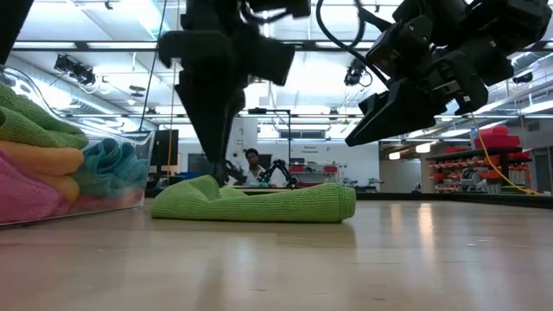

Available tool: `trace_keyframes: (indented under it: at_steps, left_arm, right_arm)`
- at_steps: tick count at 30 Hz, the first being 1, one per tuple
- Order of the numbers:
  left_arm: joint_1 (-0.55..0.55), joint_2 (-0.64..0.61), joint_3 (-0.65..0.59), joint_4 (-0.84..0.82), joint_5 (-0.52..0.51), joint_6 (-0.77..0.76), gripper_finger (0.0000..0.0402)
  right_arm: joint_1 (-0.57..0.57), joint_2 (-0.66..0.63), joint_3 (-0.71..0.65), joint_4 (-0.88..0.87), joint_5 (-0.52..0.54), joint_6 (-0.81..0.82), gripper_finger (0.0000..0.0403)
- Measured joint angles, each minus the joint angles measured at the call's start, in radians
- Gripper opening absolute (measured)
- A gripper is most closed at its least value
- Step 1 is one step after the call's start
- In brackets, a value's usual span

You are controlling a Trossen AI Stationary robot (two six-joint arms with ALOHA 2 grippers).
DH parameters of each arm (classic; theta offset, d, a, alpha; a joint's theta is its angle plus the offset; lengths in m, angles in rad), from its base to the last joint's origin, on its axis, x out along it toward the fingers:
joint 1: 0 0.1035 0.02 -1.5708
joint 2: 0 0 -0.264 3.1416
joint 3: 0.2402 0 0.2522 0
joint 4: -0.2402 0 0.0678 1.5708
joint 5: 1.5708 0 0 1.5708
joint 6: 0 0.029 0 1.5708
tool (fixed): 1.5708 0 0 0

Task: Fold microfiber towels
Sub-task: Fold the green microfiber cloth

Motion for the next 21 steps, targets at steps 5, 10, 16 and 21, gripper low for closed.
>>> trace_keyframes:
  at_steps: [5,10,16,21]
  left_arm:
    - [-0.081,0.000,0.000,0.047,-0.108,0.178,0.0131]
    - [-0.152,0.000,0.000,0.120,-0.242,0.186,0.0185]
    - [-0.170,0.000,-0.061,0.209,-0.243,0.160,0.0264]
    - [-0.169,0.001,-0.125,0.250,-0.244,0.120,0.0285]
  right_arm:
    - [0.000,0.000,0.000,-0.014,0.000,0.001,0.0119]
    - [0.000,0.000,0.000,-0.012,0.000,-0.003,0.0119]
    - [0.003,0.000,0.000,-0.010,0.000,0.002,0.0119]
    - [0.003,-0.001,0.000,-0.010,-0.007,0.004,0.0119]
